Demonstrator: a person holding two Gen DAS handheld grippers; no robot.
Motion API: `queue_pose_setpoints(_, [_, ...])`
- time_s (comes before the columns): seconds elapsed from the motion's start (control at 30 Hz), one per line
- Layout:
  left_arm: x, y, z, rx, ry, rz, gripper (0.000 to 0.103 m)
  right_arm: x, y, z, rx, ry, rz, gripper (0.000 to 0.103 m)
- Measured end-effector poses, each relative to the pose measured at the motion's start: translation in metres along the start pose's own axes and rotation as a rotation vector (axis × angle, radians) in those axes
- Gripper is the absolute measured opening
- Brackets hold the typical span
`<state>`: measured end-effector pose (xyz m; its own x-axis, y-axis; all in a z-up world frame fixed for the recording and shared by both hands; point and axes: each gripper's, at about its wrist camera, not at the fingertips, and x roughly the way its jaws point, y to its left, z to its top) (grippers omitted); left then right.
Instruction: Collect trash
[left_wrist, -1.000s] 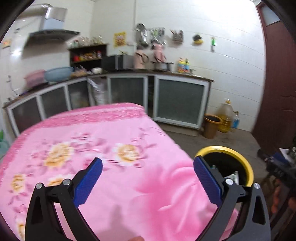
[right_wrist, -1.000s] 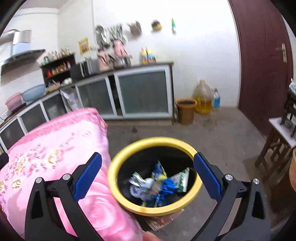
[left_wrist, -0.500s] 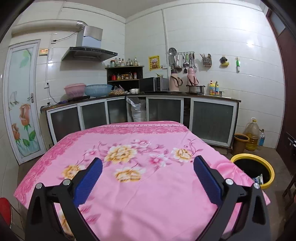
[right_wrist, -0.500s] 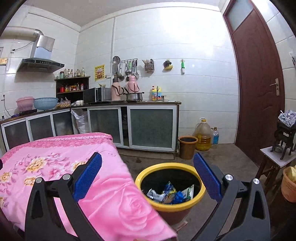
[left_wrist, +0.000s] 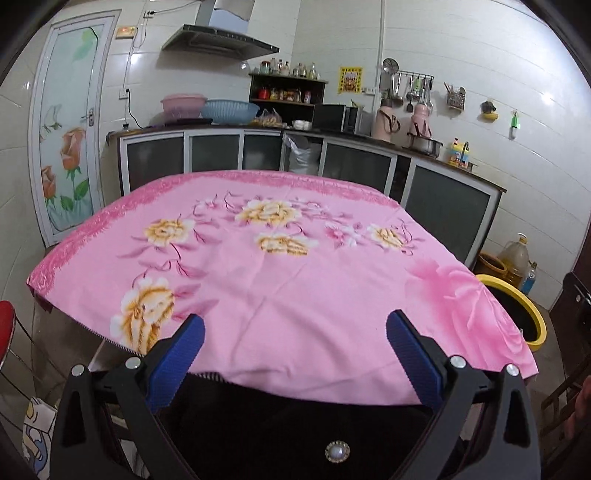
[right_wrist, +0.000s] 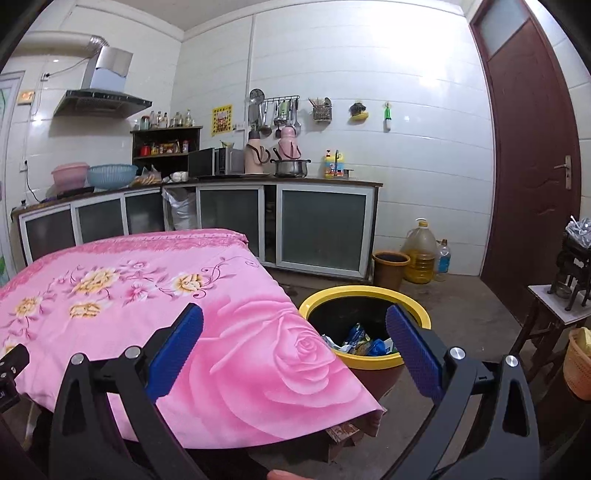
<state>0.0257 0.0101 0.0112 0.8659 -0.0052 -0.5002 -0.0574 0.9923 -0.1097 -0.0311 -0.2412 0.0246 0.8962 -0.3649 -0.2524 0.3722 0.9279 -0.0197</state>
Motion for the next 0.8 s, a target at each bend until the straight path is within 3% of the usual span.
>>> queue_pose_setpoints(0.17, [-0.002, -0.002, -0.002, 0.017, -0.009, 0.042, 0.095, 0.0, -0.002, -0.003, 0.017, -0.006, -0.027, 0.095])
queue_pose_setpoints(0.23, [-0.005, -0.004, 0.0, 0.022, -0.02, 0.093, 0.095, 0.001, -0.002, -0.003, 0.023, -0.003, -0.034, 0.095])
queue_pose_setpoints(0.8, [-0.011, -0.01, -0.001, 0.033, -0.017, 0.081, 0.095, 0.002, 0.0, -0.008, -0.001, 0.011, -0.028, 0.095])
